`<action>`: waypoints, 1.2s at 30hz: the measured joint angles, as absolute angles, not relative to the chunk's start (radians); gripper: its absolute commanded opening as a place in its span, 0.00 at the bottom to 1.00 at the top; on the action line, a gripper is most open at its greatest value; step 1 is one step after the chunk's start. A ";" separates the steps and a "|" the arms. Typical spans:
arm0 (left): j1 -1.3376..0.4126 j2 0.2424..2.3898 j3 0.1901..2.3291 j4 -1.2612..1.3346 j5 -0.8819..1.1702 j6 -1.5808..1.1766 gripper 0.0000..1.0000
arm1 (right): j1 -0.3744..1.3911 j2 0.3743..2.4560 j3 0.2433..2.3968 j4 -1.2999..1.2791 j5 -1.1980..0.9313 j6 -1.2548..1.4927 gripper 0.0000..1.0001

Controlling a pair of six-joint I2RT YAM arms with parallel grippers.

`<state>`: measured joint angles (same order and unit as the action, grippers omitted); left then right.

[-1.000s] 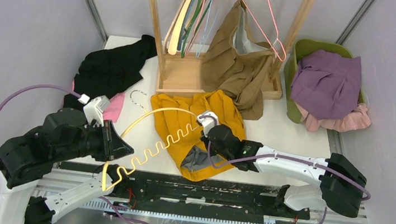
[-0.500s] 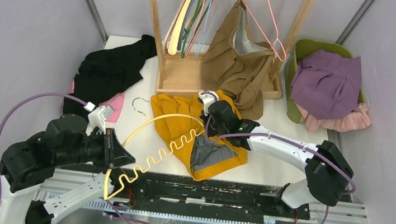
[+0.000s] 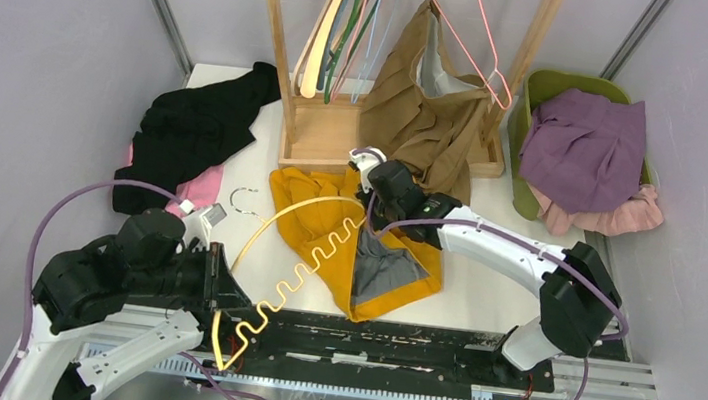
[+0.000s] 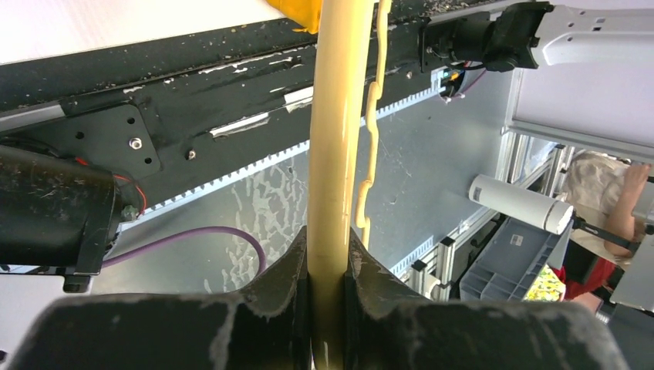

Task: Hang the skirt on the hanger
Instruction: Hang the skirt on the hanger.

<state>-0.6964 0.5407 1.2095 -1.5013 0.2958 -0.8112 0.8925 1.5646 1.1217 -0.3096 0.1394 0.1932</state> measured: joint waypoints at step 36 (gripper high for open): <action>-0.801 0.589 1.362 -1.539 0.226 -0.863 0.03 | 0.905 1.417 0.875 -0.142 0.061 0.292 0.01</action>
